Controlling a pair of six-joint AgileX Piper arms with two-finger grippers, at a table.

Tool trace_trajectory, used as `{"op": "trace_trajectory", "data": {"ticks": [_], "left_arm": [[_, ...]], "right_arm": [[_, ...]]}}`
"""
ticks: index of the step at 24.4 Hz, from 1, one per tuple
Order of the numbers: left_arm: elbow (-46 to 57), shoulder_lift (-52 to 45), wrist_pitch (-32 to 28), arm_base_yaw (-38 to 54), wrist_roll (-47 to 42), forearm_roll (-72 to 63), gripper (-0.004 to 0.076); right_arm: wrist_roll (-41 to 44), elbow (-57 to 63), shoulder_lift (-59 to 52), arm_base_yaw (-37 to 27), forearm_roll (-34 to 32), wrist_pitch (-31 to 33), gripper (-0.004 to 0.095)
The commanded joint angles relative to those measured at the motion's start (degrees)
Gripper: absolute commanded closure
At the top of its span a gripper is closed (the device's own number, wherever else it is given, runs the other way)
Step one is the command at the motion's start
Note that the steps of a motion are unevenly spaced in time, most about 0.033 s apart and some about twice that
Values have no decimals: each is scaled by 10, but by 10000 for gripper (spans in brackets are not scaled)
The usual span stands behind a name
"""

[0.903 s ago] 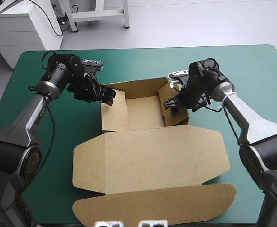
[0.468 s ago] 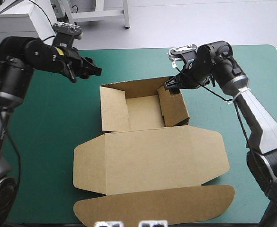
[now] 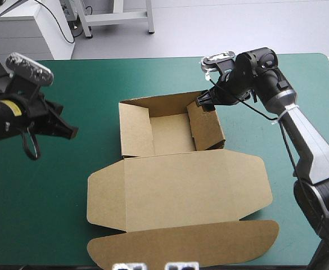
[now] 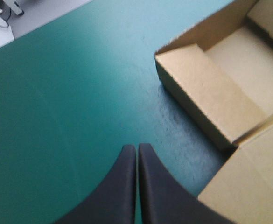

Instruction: Fold the box

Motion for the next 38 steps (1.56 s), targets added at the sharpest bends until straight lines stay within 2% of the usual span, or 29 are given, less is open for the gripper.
{"op": "trace_trajectory", "data": {"ticks": [1,7,10,15,17,19,21,23,25,32,36,38], "left_arm": [[115,-78,27,-4,-5,52,732],[300,-160,26,-4,-29,40,732],[433,-202,15,-4,-29,43,732],[502,-237,1,-4,-53,5,732],[503,-249,-15,-4,-53,-7,732],[503,-255,-23,-4,-53,-10,732],[503,-263,-26,-4,-53,-10,732],[504,-269,-26,-4,-53,-10,732],[504,-271,-26,-4,-54,-10,732],[504,-273,-30,-4,-54,-7,732],[504,-274,-28,-4,-54,-5,732],[504,-274,-27,-4,-52,-5,732]], "right_arm": [[-6,-18,-28,-1,-2,-7,170],[-6,-17,-13,-1,-2,-8,170],[-6,-17,29,-1,-2,-9,170],[1,-17,97,-1,4,-24,171],[6,-17,116,-1,9,-25,223],[9,-17,126,-1,9,-24,345],[9,-17,130,-1,9,-24,525],[9,-18,130,-1,9,-27,793],[9,-18,130,-1,4,-27,931],[3,-68,129,-24,-52,-15,928],[3,-122,129,-86,-49,1,928],[3,-147,126,-147,-49,5,928]]}}
